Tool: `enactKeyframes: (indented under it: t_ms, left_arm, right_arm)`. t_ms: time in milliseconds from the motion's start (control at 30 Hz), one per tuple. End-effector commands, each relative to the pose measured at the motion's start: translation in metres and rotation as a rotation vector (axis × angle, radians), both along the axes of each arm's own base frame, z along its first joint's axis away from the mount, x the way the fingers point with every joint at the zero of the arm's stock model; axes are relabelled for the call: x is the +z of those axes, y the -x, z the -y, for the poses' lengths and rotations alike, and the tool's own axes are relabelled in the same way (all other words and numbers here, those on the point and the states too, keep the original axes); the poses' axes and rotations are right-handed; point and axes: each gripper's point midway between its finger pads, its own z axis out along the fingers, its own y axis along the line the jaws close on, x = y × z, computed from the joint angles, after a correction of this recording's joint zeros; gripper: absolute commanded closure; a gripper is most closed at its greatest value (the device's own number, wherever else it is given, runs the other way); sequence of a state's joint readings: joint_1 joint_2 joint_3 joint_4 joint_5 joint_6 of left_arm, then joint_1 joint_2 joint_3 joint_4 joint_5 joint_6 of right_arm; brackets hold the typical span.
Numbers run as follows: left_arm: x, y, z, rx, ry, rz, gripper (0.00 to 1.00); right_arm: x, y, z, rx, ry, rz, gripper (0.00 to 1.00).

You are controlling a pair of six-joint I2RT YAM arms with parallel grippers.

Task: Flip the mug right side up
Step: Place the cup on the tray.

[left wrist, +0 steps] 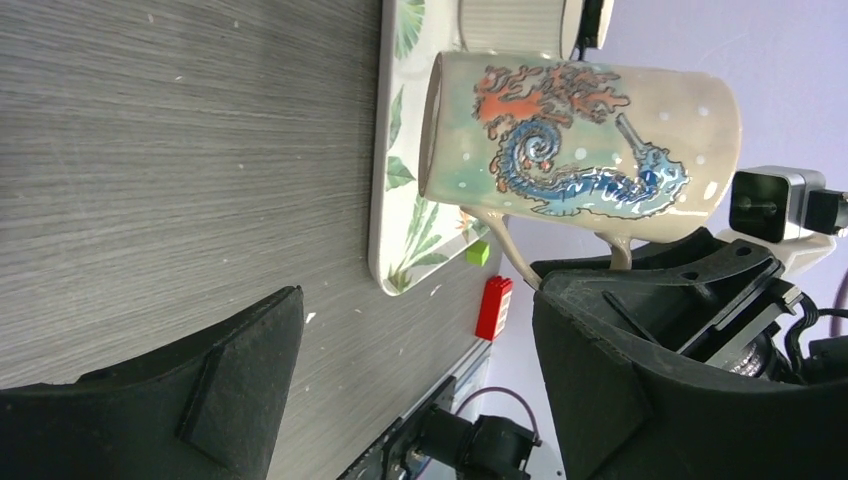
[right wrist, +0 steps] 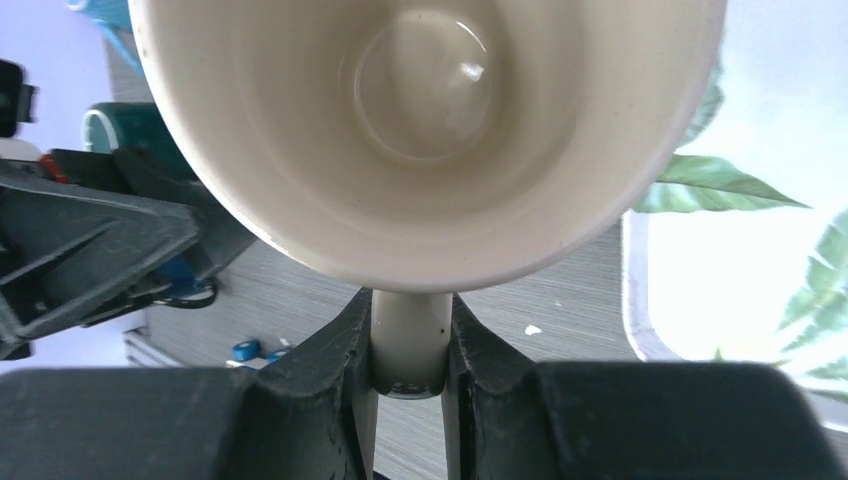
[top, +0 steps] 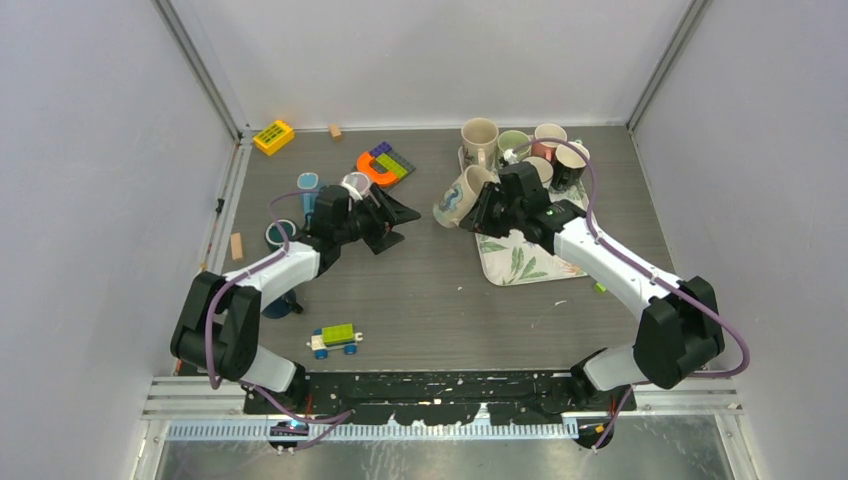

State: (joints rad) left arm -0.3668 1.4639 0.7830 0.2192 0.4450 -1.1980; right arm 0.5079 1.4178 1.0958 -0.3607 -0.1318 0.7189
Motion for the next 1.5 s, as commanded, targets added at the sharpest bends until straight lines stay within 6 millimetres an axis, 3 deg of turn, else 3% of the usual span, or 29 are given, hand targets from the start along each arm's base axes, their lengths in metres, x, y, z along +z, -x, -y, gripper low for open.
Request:
enactKeyframes:
  t_ms: [0,200,367,667,967,1133,1467]
  left_arm:
    - [0.019,-0.001,-0.007,-0.014,-0.040,0.065,0.14]
    - [0.036,0.003,-0.008,-0.070,-0.098,0.110,0.14]
    - [0.050,0.008,-0.012,-0.104,-0.159,0.154,0.14]
    - [0.059,0.016,-0.014,-0.123,-0.156,0.183,0.14]
    - [0.066,0.027,-0.018,-0.137,-0.171,0.214,0.14]
    - [0.066,0.033,-0.020,-0.143,-0.175,0.217,0.14]
    - [0.062,0.038,-0.022,-0.158,-0.189,0.206,0.14]
  right_arm:
    - [0.057,-0.013,0.020,-0.049,0.053,0.192,0.99]
    - [0.045,-0.018,0.074,-0.180,0.300,0.170,0.99]
    - [0.037,-0.027,0.098,-0.257,0.380,0.176,1.00]
    - [0.048,-0.061,0.083,-0.271,0.318,0.329,0.99]
    - [0.031,-0.091,0.073,-0.271,0.291,0.545,0.99]
    - [0.003,-0.091,0.066,-0.258,0.315,0.573,0.99]
    - [-0.048,-0.066,0.065,-0.264,0.311,0.507,0.99]
